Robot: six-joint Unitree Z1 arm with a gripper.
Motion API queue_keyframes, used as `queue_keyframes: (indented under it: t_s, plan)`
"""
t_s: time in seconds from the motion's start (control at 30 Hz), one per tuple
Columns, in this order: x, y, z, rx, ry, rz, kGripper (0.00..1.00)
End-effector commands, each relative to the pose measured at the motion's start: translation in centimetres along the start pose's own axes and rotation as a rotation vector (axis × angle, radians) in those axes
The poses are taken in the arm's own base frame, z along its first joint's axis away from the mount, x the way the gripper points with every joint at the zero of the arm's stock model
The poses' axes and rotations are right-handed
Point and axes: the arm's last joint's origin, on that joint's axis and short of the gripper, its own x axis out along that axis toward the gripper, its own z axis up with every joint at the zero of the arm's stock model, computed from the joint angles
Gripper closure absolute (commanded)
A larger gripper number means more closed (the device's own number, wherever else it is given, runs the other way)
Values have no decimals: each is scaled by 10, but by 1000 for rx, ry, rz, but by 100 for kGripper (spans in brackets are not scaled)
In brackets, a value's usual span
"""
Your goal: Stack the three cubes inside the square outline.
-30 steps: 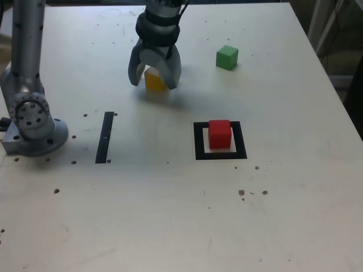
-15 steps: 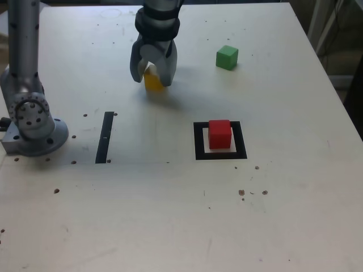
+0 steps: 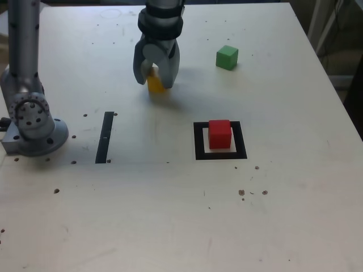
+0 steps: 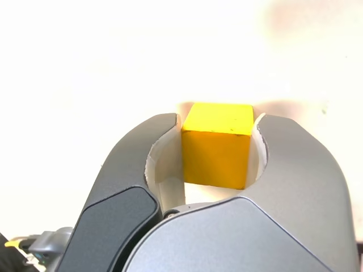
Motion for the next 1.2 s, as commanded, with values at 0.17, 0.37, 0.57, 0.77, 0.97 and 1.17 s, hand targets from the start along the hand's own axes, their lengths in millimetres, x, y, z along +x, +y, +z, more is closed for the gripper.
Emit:
queue_keyframes:
  t_s: [0.17, 0.37, 0.57, 0.77, 0.97, 1.17]
  plan:
    - [-41, -22, 6, -39, -85, 0, 84]
    - [-85, -64, 29, -165, -72, 77, 85]
    - [-125, -102, 47, -232, -105, 111, 87]
    - [-131, -126, 71, -253, -136, 39, 87]
    - [-119, -130, 90, -254, -103, 0, 87]
    - [-116, -148, 108, -252, -118, 11, 87]
